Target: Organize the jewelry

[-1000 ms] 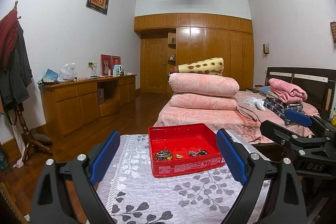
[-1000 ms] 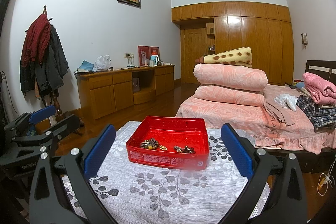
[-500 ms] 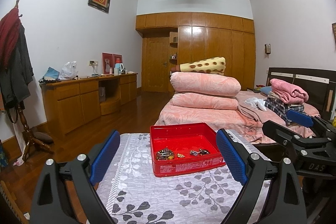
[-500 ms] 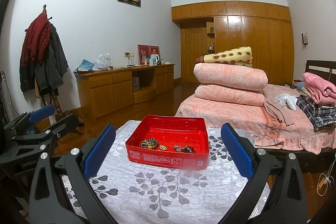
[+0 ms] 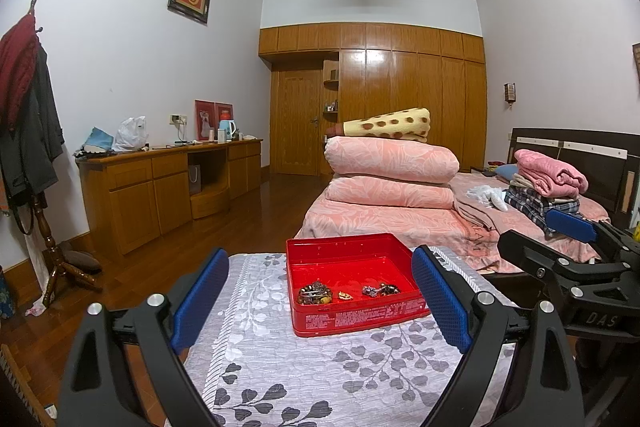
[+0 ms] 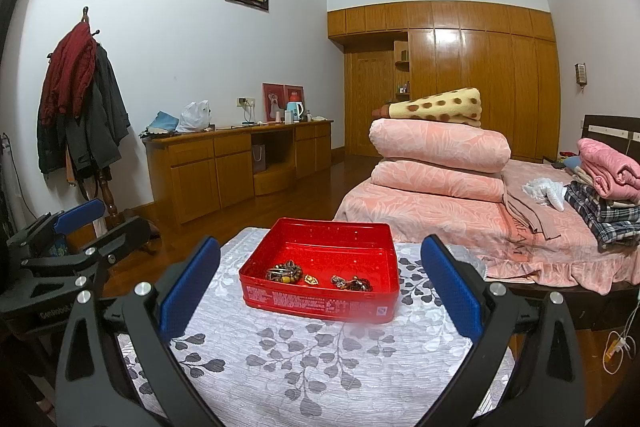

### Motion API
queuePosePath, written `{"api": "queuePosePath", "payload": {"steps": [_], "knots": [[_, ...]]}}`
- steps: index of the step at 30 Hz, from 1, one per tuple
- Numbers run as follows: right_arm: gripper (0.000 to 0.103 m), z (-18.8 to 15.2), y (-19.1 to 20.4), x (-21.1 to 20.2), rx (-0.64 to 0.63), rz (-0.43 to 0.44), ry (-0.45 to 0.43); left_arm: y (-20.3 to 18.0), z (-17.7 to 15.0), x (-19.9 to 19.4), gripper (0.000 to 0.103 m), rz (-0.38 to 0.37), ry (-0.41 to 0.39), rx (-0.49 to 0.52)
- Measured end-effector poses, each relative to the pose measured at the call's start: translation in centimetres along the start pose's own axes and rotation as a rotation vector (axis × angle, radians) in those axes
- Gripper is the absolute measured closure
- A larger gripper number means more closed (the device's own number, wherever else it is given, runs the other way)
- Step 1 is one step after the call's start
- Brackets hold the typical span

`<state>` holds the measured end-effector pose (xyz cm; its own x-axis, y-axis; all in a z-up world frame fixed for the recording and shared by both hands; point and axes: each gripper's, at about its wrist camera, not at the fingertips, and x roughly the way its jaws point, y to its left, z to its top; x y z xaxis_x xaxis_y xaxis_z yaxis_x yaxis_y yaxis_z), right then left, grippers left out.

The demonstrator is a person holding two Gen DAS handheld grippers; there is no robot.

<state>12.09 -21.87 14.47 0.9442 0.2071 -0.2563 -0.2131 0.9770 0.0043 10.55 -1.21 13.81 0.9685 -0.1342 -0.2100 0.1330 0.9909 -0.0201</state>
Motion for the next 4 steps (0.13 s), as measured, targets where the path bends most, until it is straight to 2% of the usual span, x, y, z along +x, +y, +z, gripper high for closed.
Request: {"api": "queuePosePath", "payload": {"steps": [4], "knots": [[0.006,0.02,0.01,0.01,0.000,0.000,0.000,0.07,-0.14,0.14,0.012,0.001,0.002,-0.001]]}}
